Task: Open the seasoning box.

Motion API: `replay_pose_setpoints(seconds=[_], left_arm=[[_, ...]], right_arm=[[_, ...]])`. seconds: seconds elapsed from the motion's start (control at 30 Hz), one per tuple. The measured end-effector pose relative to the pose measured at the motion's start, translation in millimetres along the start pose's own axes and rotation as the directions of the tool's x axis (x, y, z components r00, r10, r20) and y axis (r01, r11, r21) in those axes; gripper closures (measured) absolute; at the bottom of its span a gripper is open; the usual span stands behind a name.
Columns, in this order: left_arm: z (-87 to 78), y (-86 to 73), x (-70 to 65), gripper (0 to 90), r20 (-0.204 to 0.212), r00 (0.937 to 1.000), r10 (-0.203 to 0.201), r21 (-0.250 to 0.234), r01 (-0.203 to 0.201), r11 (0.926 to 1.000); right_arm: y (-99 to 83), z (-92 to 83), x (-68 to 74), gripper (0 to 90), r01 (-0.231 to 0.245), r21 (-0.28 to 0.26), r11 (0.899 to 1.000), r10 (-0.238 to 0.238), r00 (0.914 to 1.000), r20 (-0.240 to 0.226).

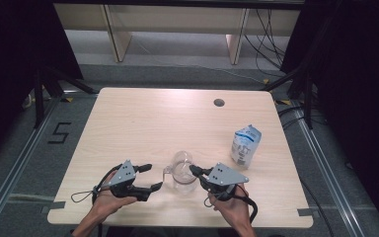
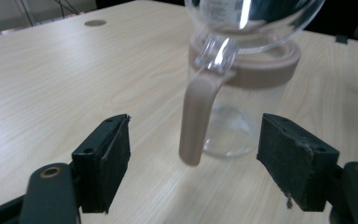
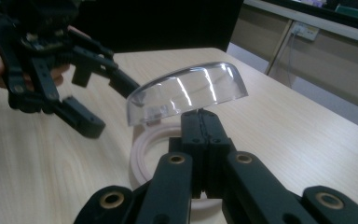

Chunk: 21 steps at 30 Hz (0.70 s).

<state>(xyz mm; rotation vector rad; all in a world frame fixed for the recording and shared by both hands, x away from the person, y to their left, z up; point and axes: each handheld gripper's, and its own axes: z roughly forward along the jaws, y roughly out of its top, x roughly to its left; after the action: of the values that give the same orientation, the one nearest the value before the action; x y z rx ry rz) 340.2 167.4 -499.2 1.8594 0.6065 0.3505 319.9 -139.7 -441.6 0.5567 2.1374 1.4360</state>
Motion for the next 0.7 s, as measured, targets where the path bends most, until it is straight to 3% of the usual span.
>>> replay_pose_setpoints(seconds=[0.17,0.23,0.3,0.6,0.63,0.7], left_arm=[[-2.9,-7.3,1.5,24.4,-0.008,0.9999,-0.014,0.002,0.014,0.9999],[-3.8,-7.7,2.3,24.4,-0.009,1.0000,-0.002,0.007,0.002,1.0000],[-4.2,-8.2,1.0,24.5,-0.017,0.9996,-0.023,0.004,0.023,0.9997],[-5.7,-6.3,1.9,24.7,-0.018,0.9998,-0.014,0.000,0.014,0.9999],[-5.7,-6.2,1.9,24.7,-0.018,0.9997,-0.014,-0.001,0.014,0.9999],[-5.7,-6.0,2.0,24.7,-0.019,0.9997,-0.014,-0.002,0.014,0.9999]], right_arm=[[11.4,4.3,6.7,90.0,-0.004,-0.025,1.000,0.003,0.9997,-0.026],[15.9,7.0,9.0,90.0,0.022,-0.039,0.999,-0.023,0.9993,-0.029],[18.9,8.9,12.1,90.0,0.031,-0.043,0.999,-0.032,0.9990,-0.032],[26.1,19.2,23.3,90.0,0.053,-0.045,0.998,-0.056,0.9963,-0.066],[27.5,20.2,23.1,89.9,0.093,-0.046,0.995,-0.095,0.9943,-0.047],[28.6,22.8,28.1,89.8,0.071,-0.038,0.997,-0.074,0.9954,-0.062]])
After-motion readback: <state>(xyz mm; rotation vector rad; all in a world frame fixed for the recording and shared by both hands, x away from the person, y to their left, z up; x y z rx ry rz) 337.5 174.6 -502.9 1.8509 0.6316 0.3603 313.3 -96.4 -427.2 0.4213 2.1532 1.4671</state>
